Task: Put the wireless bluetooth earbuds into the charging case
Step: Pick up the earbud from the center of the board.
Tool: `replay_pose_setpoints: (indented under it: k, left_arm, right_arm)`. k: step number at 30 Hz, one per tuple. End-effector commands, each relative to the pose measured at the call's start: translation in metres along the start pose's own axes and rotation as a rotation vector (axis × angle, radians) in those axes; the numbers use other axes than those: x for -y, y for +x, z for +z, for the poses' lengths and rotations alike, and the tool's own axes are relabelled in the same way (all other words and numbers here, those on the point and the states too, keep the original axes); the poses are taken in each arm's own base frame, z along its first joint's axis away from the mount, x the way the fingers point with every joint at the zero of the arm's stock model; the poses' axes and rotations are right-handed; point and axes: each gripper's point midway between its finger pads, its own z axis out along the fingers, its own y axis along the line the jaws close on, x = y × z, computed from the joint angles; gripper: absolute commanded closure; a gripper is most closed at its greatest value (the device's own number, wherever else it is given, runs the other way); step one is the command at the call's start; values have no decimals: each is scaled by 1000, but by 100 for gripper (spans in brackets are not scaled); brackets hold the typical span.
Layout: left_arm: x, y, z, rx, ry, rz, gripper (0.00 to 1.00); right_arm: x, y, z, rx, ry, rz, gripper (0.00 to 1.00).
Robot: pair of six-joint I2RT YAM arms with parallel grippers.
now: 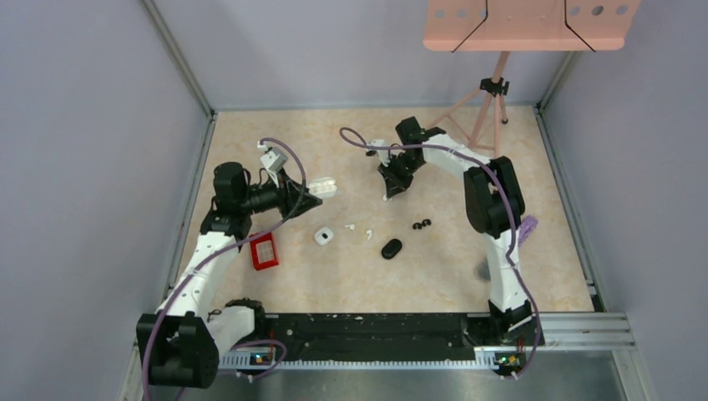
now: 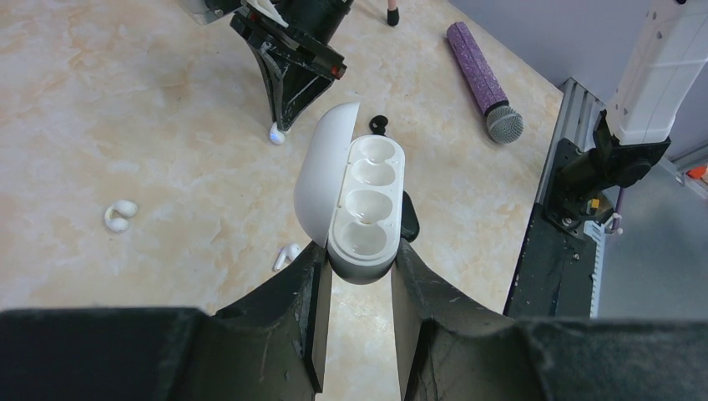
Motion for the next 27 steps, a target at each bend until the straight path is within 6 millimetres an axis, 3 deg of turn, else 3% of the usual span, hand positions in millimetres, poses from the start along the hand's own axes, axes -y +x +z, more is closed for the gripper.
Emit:
replay_pose_setpoints:
  k: [1, 4, 8, 14, 17, 22, 27]
  left_arm:
    - [-3, -11, 1, 33, 7, 49, 100]
    - [-3, -10, 4, 36, 30, 58, 100]
    - [-4, -14, 11, 31, 55, 91, 100]
    - [2, -23, 28, 39, 107, 169, 100]
    - [9, -30, 37, 48, 143, 208, 100]
    - [19, -46, 48, 83, 186, 213, 100]
    - [26, -65, 52, 130, 198, 212, 100]
  right_arm:
    - [-17, -25, -30, 75, -4, -71, 100]
    - [-26, -45, -53, 148, 23, -111, 100]
    - [-47, -76, -100, 277, 74, -175, 100]
    - [-100, -132, -192, 544, 141, -221, 100]
    - [-123, -158, -224, 658, 185, -227, 100]
    - [-153, -189, -239, 774, 248, -205, 100]
    - [-178, -206, -229, 795, 184, -214, 100]
